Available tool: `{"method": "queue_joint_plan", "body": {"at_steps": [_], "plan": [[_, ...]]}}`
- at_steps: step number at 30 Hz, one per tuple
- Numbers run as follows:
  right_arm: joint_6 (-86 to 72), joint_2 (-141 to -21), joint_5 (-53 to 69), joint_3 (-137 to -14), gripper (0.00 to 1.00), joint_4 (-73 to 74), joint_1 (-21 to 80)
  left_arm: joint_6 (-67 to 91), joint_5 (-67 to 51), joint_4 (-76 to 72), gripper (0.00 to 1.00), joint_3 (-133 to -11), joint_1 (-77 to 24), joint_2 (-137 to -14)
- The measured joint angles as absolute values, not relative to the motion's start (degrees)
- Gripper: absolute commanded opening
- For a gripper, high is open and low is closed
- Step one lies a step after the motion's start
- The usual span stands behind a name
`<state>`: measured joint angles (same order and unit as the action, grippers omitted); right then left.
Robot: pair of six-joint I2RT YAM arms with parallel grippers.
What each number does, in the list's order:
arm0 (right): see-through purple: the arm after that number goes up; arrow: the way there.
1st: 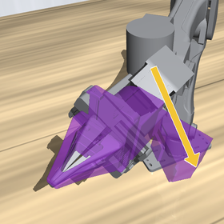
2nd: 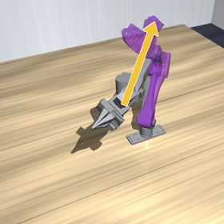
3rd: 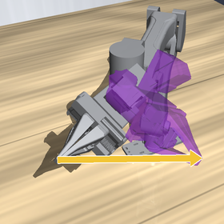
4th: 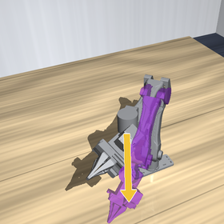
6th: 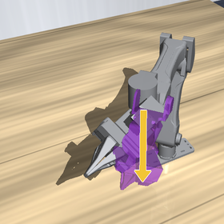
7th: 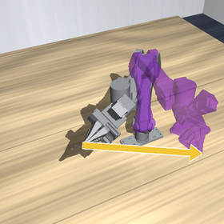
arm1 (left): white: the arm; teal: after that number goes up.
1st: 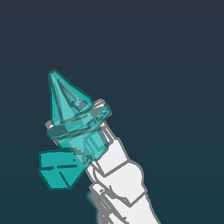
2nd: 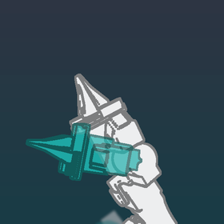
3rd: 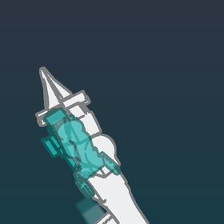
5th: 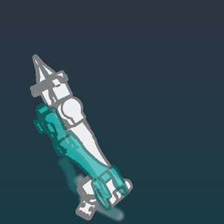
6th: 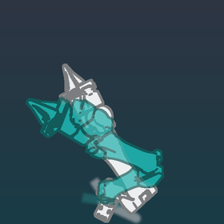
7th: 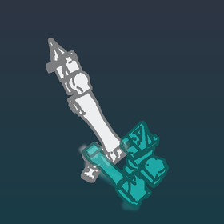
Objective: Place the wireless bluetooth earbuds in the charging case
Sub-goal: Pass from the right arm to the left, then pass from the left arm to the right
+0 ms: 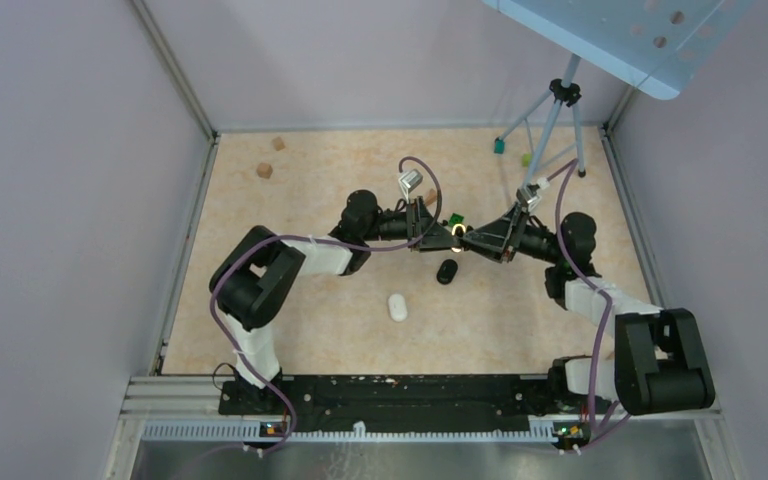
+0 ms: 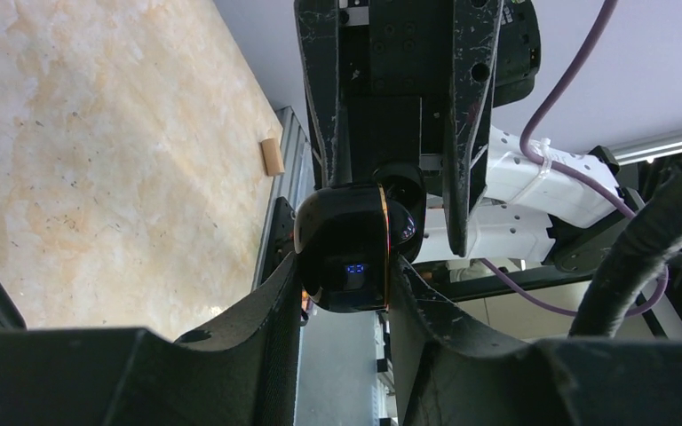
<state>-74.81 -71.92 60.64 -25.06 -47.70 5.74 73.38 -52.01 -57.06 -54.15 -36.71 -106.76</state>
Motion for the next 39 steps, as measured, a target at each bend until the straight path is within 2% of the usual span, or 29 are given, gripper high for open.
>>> {"method": "queue_joint_plan", "body": {"at_steps": [6, 19, 24, 31, 33, 35, 37, 39], "plan": [[-79.7, -74.3, 59.7, -22.7, 0.45, -55.1, 5.9, 74.2, -52.0, -58.6, 0.25, -54.2, -36.7, -107.4], [-88.2, -78.6, 57.8, -20.9, 0.46, -69.3, 5.8, 75.1, -52.1, -60.2, 0.23, -54.2, -36.4, -107.5], [-89.2, -78.6, 57.2, -20.9, 0.41, -71.4, 5.8, 75.1, -52.2, -60.2, 0.22, -54.2, -36.3, -107.5], [-89.6, -78.6, 56.6, -20.9, 0.27, -71.7, 5.8, 75.1, -52.3, -60.2, 0.22, -54.2, -36.3, -107.5], [-89.6, -78.9, 56.5, -20.6, 0.33, -71.7, 5.7, 75.1, -52.4, -60.2, 0.22, -54.2, -36.3, -107.5], [-89.7, -79.3, 56.4, -20.6, 0.45, -71.7, 5.7, 75.0, -52.5, -60.0, 0.22, -54.2, -36.3, -107.5], [-89.7, -79.4, 56.4, -20.6, 0.52, -71.7, 5.7, 75.0, -52.6, -59.9, 0.22, -54.2, -36.4, -107.5], [-89.7, -79.4, 56.5, -20.6, 0.56, -71.8, 5.7, 74.8, -52.6, -59.8, 0.22, -54.2, -36.4, -107.5]]}}
